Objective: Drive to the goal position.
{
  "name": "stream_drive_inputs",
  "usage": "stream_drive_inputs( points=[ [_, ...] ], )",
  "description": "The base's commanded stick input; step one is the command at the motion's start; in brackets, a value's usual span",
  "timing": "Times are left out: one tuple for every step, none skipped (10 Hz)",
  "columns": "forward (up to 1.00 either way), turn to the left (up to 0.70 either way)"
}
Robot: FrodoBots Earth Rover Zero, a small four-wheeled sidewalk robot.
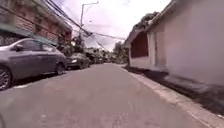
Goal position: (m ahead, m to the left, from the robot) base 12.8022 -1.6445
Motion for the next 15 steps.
stream_drive_inputs(
  points=[
    [1.0, 0.0],
    [1.0, 0.11],
    [1.0, 0.23],
    [1.0, 0.0],
    [1.0, 0.0],
    [1.0, 0.0],
    [1.0, 0.0],
    [1.0, 0.0],
    [1.0, 0.0],
    [1.0, 0.0],
    [1.0, 0.0],
    [1.0, 0.0],
    [1.0, 0.0],
    [1.0, 0.0],
    [1.0, 0.0]
  ],
)
